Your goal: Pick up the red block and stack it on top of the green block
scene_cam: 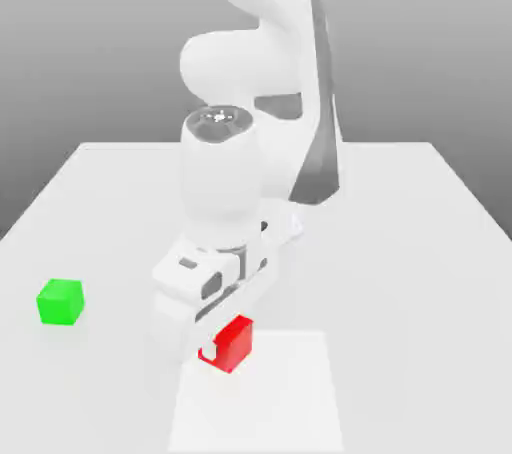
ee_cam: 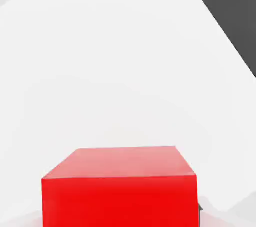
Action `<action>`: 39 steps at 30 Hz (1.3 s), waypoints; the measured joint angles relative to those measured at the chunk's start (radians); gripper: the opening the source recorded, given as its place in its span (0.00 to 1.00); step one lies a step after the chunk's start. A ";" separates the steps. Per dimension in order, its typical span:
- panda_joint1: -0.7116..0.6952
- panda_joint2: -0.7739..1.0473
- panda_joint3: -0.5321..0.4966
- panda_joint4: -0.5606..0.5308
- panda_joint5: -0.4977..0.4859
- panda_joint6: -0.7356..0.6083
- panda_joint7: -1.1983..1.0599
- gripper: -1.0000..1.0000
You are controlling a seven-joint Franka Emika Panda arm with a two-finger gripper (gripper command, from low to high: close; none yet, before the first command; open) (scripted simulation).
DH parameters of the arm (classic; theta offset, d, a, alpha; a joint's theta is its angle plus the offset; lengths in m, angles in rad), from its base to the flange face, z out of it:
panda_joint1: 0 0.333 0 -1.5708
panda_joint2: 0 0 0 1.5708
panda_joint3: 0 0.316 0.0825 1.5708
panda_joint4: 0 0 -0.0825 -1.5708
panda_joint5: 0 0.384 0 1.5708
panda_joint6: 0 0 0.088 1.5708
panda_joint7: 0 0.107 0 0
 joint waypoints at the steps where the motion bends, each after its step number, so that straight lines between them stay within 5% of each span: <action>1: 0.000 -0.013 -0.004 -0.003 -0.015 -0.011 0.011 0.00; 8: -0.002 -0.086 -0.014 -0.026 -0.065 -0.074 0.027 0.00; 16: -0.155 -0.162 -0.178 -0.003 -0.073 -0.182 -0.433 0.00; 28: -0.378 -0.222 -0.445 0.011 -0.258 -0.223 -1.012 0.00; 39: -0.335 -0.211 -0.469 0.048 -0.147 -0.260 -1.123 0.00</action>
